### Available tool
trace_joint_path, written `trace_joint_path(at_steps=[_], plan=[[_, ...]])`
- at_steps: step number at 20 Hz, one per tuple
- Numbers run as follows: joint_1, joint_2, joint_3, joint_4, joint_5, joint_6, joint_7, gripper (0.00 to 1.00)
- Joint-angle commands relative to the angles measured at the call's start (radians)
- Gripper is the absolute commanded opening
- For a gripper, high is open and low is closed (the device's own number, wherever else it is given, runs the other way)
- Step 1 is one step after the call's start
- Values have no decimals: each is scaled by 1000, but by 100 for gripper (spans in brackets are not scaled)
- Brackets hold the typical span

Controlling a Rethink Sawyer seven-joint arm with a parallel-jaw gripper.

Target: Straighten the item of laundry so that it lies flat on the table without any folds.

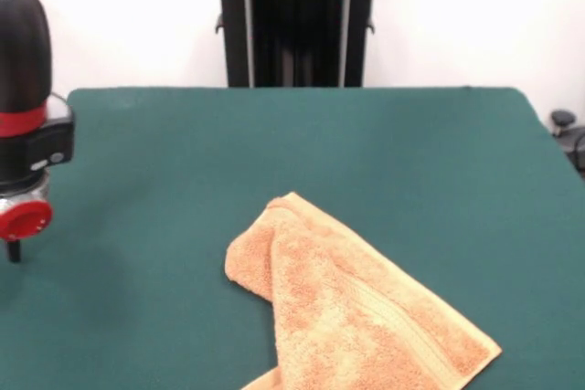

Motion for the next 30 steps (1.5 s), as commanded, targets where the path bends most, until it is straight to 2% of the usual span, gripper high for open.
trace_joint_path(at_steps=[1, 9, 19, 30], plan=[[91, 5, 140, 79, 62, 191, -136, 0], [144, -5, 113, 60, 99, 259, -52, 0], [188, 25, 96, -6, 141, 297, 18, 0], [251, 137, 44, -45, 119, 116, 141, 0]])
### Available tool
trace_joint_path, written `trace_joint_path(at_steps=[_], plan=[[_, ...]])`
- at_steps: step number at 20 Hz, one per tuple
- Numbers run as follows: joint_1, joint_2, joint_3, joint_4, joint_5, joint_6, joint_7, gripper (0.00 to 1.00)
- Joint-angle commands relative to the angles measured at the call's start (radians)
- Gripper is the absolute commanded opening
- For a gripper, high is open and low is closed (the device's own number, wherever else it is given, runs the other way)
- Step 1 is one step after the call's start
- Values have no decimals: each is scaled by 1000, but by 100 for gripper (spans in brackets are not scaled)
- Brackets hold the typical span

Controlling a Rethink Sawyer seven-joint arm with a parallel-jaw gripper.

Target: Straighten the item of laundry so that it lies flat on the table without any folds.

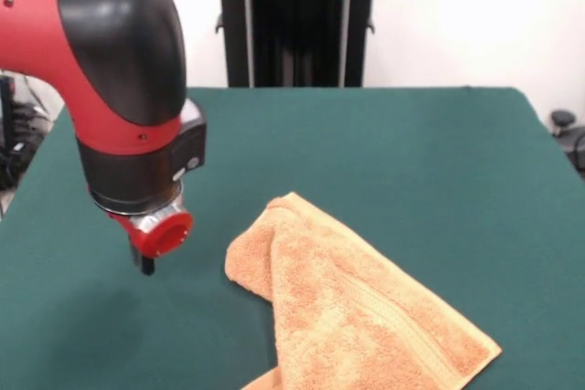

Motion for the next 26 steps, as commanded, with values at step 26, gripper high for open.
trace_joint_path(at_steps=[26], plan=[[163, 156, -33, -62, 157, 35, 235, 0]])
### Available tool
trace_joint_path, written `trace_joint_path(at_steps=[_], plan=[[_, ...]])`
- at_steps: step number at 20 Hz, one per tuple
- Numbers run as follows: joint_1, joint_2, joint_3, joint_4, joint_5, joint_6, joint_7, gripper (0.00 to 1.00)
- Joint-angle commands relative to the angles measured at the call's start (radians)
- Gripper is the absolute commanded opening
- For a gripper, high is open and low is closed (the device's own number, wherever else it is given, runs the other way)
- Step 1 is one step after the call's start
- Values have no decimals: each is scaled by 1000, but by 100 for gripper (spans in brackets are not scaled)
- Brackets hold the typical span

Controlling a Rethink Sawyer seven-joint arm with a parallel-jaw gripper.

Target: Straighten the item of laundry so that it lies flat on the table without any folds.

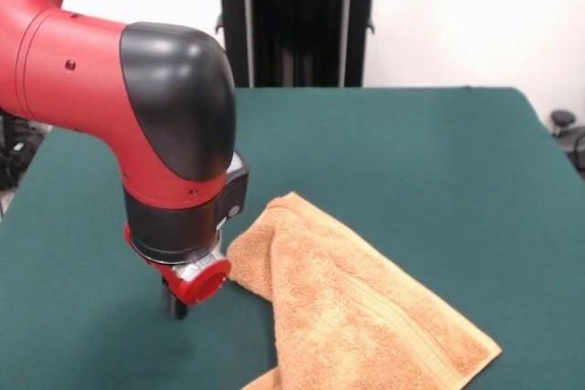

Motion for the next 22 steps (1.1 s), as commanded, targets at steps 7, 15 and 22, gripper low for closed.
trace_joint_path(at_steps=[7, 15, 22], plan=[[150, 6, -19, 170, 95, -38, 307, 0], [226, -14, -80, 247, 100, -106, 340, 0], [186, 39, -54, 256, 131, -214, 311, 0]])
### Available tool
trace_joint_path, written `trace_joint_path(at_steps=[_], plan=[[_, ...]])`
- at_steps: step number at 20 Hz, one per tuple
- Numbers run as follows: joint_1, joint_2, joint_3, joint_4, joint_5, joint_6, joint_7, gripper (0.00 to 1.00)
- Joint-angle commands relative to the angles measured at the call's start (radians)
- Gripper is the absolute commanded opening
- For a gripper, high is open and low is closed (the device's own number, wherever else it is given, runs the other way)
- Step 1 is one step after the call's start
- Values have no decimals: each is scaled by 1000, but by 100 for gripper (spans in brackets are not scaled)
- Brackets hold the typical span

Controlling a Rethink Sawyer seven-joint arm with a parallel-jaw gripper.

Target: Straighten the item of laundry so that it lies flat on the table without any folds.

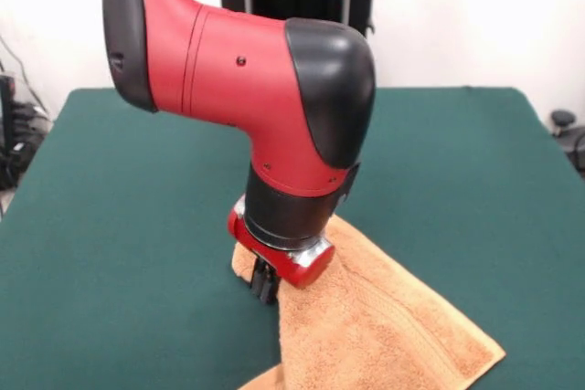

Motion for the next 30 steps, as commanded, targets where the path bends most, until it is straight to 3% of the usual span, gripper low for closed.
trace_joint_path(at_steps=[1, 6, 14, 23, 30], plan=[[-3, 64, 60, 163, 90, -148, 265, 0], [-83, 95, 145, 199, 139, -230, 165, 0], [-35, 95, 79, 173, 160, -178, 166, 0], [16, -29, 36, 247, 172, -67, 183, 0], [34, -13, 24, 246, 182, -95, 213, 0]])
